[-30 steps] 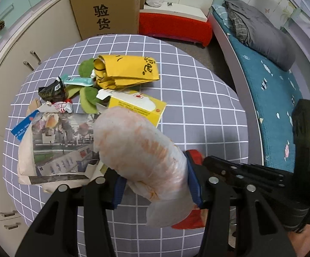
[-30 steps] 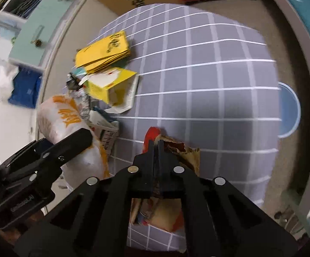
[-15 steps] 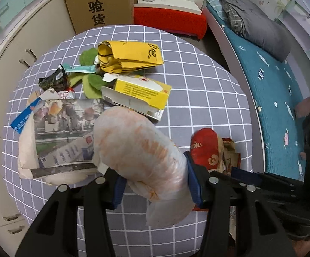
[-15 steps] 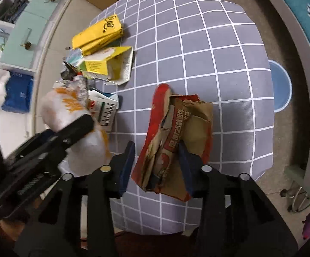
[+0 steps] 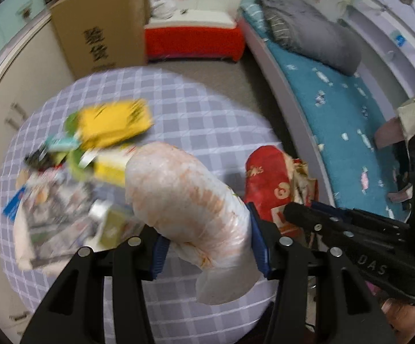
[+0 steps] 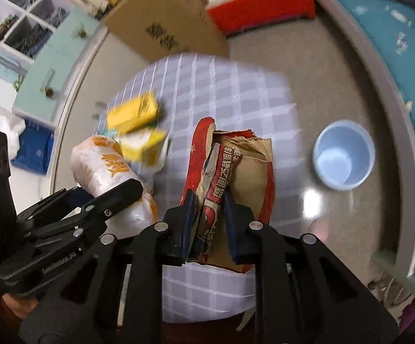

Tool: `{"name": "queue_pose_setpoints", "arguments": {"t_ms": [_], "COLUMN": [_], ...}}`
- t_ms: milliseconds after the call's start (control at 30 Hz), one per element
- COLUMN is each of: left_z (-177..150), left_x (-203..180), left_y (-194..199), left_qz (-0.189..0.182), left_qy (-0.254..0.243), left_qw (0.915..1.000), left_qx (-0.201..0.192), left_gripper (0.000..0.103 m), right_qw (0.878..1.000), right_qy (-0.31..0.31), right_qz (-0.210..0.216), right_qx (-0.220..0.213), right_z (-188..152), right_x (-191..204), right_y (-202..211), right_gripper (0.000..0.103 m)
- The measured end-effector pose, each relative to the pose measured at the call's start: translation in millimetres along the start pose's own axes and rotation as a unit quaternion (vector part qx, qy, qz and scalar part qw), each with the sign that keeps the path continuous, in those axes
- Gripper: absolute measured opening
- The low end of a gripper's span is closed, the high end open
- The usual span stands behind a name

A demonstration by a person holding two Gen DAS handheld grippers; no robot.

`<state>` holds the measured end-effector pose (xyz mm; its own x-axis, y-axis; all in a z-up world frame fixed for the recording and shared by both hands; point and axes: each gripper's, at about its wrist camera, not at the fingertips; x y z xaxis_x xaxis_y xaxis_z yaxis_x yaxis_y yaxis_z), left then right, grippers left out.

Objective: Collect trash
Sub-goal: 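Lift both held bags and carry them toward the light-blue bucket, then open the right gripper over the bucket to drop the red bag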

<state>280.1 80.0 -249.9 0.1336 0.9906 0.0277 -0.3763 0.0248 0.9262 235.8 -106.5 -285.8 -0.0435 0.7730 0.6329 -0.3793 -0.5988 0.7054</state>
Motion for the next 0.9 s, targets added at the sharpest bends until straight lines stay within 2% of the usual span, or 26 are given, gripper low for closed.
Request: {"name": "queue_pose_setpoints", "arguments": {"t_ms": [133,300,567,633,667,733,900], "left_z": [31,68,111,118,121,126,137], "left_x": [-47,-110,-181,-192,-196,-203,-215], "left_y": [1,-7,-29,-35,-36,-41,-46], "left_qz": [-0.023,-0.047,-0.056,-0.054,-0.053,-0.050,-0.051], "left_qy": [-0.014,-0.033,-0.061,-0.066,-0.068,-0.072,-0.081], "left_qw": [0.9995,0.9981,0.9963,0.9962,0.9961,0.9960,0.9953], "left_qx": [-0.016,-0.022,-0.022,-0.018,-0.017,-0.015,-0.012], "left_gripper": [0.049,0.049,0.049,0.049,0.049,0.049,0.049], "right_qw": [0.998,0.995,0.994,0.994,0.993,0.991,0.990], "right_qy": [0.010,0.005,-0.001,-0.001,-0.002,0.000,-0.005], "right_qz": [-0.041,-0.076,-0.094,-0.097,-0.100,-0.115,-0.119], "right_qx": [-0.040,-0.056,-0.058,-0.057,-0.058,-0.062,-0.077], "right_z": [29,61,98,106,109,115,118], "right_x": [-31,-82,-139,-148,-152,-158,-165], "right_y": [48,81,93,94,95,98,113], "right_gripper": [0.021,0.021,0.026,0.035,0.051,0.052,0.053]}}
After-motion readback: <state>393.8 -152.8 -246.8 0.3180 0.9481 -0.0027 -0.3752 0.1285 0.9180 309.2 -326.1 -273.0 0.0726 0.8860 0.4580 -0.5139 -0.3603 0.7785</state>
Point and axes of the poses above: each gripper's, at about its wrist camera, not at the fingertips, and y roughly against the way its jaws point, x to its left, z to its top, and after that the axes turned 11 degrees about z, right-handed
